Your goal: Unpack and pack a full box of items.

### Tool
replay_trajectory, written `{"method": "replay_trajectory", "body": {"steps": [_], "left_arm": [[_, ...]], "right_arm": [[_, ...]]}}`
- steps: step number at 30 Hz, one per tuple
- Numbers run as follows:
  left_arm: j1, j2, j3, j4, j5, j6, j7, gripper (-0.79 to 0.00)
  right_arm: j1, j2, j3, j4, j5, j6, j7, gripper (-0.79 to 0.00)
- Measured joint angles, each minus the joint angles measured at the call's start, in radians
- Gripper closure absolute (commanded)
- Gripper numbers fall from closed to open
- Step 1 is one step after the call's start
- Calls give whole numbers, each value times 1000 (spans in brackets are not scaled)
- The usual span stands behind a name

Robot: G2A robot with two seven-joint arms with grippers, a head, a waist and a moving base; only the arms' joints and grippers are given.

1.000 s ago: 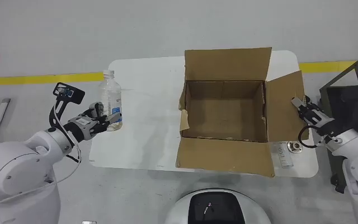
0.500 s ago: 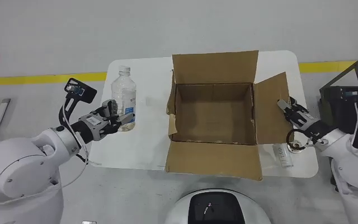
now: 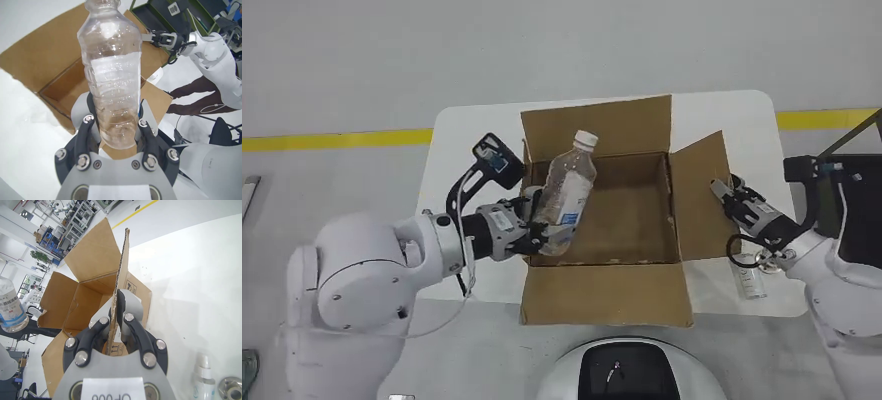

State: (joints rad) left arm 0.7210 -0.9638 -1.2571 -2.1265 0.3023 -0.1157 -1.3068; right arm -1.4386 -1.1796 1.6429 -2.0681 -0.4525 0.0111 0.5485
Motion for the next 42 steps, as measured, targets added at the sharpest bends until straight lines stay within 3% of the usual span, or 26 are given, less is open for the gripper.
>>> {"method": "replay_trajectory", "body": {"steps": [5, 18, 26, 36, 42], "left_arm": [[-30, -6, 83, 37, 27, 26, -8, 0], [-28, -6, 81, 38, 26, 27, -5, 0], [21, -6, 115, 125, 43, 84, 51, 0], [-3, -17, 183, 270, 18, 192, 35, 0], [-7, -18, 188, 284, 16, 196, 35, 0]], "right_arm": [[-10, 2, 19, -44, 24, 8, 2, 0], [-14, 9, 28, -133, 38, 22, 34, 0], [-26, 13, 5, -180, -21, 10, 23, 0], [-44, 12, -25, -221, -28, 22, -14, 0], [-44, 13, -32, -212, -33, 21, -14, 0]]}}
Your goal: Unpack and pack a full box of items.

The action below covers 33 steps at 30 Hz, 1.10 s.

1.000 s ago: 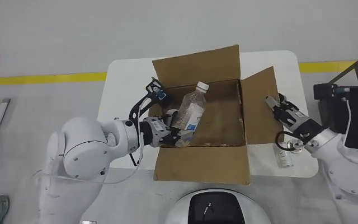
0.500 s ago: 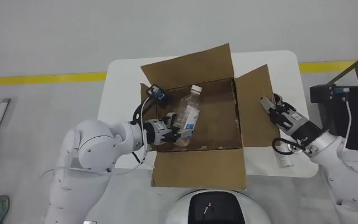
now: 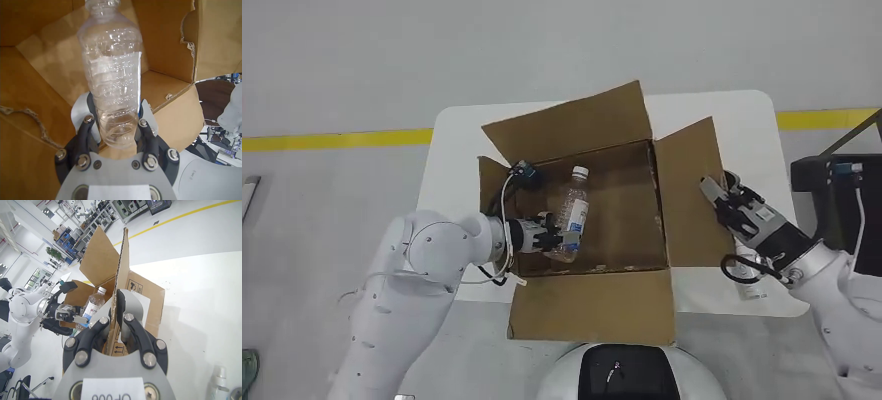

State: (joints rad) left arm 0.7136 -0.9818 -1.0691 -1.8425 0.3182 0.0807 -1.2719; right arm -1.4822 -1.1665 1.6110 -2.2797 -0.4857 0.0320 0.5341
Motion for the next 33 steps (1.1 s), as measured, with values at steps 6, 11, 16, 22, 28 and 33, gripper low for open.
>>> {"method": "replay_trajectory", "body": {"steps": [6, 11, 16, 22, 28, 33], "left_arm": [[0, 0, 0, 0, 0, 0, 0, 0], [24, 0, 2, 35, -17, 34, 20, 0], [3, -12, 27, 108, -87, 171, -8, 0], [-56, -32, 90, 177, -105, 257, 8, 0], [-105, -60, 162, 258, -128, 330, 53, 0], [-139, -79, 220, 308, -120, 337, 74, 0]], "right_arm": [[6, 1, -3, 9, 13, 1, 0, 0], [9, 2, 0, 7, 30, 6, 2, 0], [3, 2, 8, 12, 44, 18, 1, 0], [-4, 3, 11, 25, 57, 28, 4, 0], [-6, 4, 13, 37, 68, 30, 6, 0], [-11, 6, 22, 47, 72, 25, 8, 0]]}}
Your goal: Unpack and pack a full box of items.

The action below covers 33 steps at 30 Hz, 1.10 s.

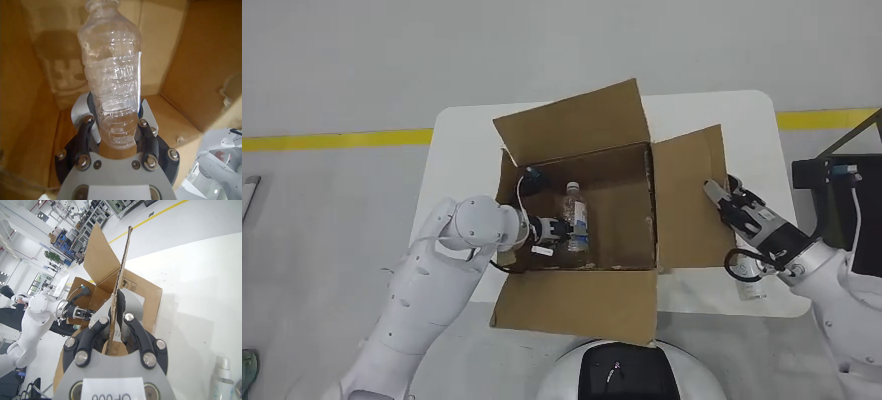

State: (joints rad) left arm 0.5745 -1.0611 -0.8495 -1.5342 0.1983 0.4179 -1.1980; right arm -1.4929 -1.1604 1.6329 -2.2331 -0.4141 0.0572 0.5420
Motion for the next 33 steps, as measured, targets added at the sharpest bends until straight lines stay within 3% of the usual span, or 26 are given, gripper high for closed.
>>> {"method": "replay_trajectory", "body": {"steps": [5, 6, 8, 10, 11, 12, 13, 14, 15, 25, 33], "left_arm": [[-31, -18, 43, 48, -4, 2, 9, -9], [-37, -20, 50, 50, 3, 1, 9, -68], [-48, -22, 62, 47, 35, 6, 6, -37], [-56, -22, 73, 41, 69, 15, 5, -111], [-58, -22, 78, 35, 94, 22, 3, -200], [-58, -23, 79, 32, 97, 26, -2, -382], [-57, -24, 78, 32, 90, 27, -6, -489], [-56, -25, 77, 36, 80, 27, -8, -690], [-56, -26, 77, 40, 75, 26, -9, -785], [-60, -29, 63, 47, 58, -7, -19, -785], [-23, -4, -20, -81, 34, -66, -58, -785]], "right_arm": [[-7, 1, 4, 11, 2, -5, -3, 0], [-9, 1, 4, 13, 2, -5, -4, 0], [-14, 2, 7, 17, 1, -7, -6, 0], [-17, 2, 10, 20, 1, -8, -7, 0], [-18, 3, 12, 21, 3, -8, -8, 0], [-18, 3, 12, 22, 4, -8, -8, 0], [-19, 3, 13, 22, 5, -8, -8, 0], [-19, 3, 14, 22, 6, -7, -8, 0], [-19, 4, 15, 21, 6, -7, -8, 0], [-19, 6, 35, 30, 18, -7, -13, 0], [-10, 13, 76, 103, -19, -26, 2, 0]]}}
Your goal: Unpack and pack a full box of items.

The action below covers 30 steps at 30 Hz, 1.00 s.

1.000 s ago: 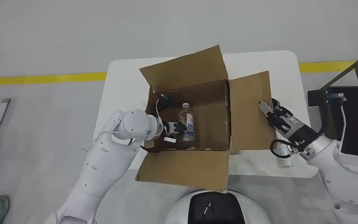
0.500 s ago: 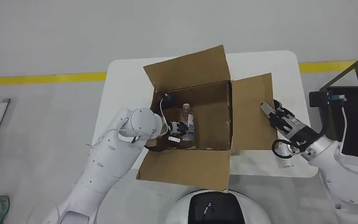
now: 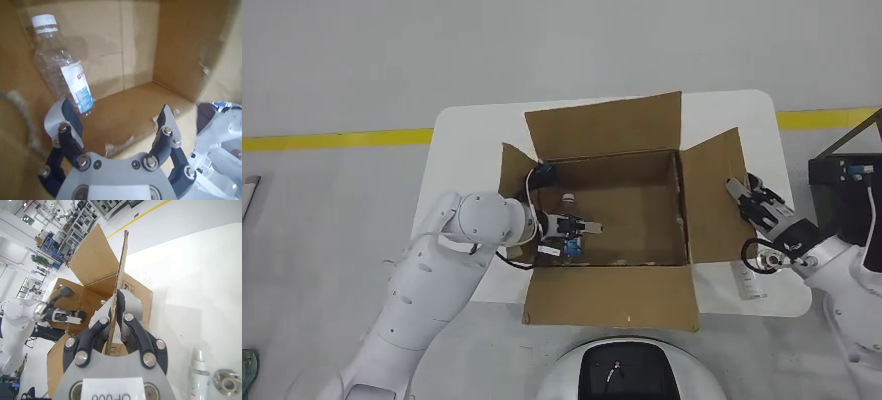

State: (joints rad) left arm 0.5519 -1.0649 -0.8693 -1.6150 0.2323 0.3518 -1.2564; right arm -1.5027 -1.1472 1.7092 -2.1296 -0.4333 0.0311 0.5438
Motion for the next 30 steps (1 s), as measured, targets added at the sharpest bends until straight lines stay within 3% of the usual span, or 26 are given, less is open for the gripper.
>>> {"method": "replay_trajectory", "body": {"steps": [5, 6, 7, 8, 9, 11, 12, 13, 19, 21, 25, 27, 30], "left_arm": [[46, 25, -75, -100, 0, -17, -31, -785], [54, 29, -86, -116, 5, -21, -37, -785], [62, 33, -96, -132, 10, -23, -42, -785], [73, 37, -110, -154, 13, -27, -45, -785], [81, 41, -121, -170, 14, -31, -44, -785], [98, 48, -150, -212, 24, -42, -32, -785], [106, 51, -162, -232, 29, -48, -24, -785], [113, 54, -173, -250, 34, -53, -19, -785], [151, 71, -243, -344, 47, -67, -8, -785], [162, 76, -267, -370, 45, -68, -9, -785], [183, 83, -310, -405, 27, -68, 2, -785], [193, 86, -326, -416, 19, -73, 4, -785], [202, 89, -335, -421, 12, -80, 5, -785]], "right_arm": [[-3, 5, 36, 50, 7, -11, 25, -6], [-5, 5, 42, 55, 8, -13, 26, -203], [-7, 6, 47, 60, 10, -15, 27, -339], [-10, 7, 53, 64, 12, -20, 27, -369], [-12, 7, 57, 67, 15, -22, 26, -456], [-19, 8, 71, 66, 28, -28, 20, -693], [-23, 8, 79, 64, 35, -31, 20, -763], [-28, 9, 89, 61, 43, -33, 21, -785], [-81, 20, 203, 17, 2, -55, 74, -785], [-109, 26, 251, 1, -51, -77, 115, -517], [-172, 37, 327, -25, -173, -78, 212, -289], [-202, 39, 341, -42, -212, -88, 250, -25], [-238, 40, 334, -51, -234, -105, 273, 0]]}}
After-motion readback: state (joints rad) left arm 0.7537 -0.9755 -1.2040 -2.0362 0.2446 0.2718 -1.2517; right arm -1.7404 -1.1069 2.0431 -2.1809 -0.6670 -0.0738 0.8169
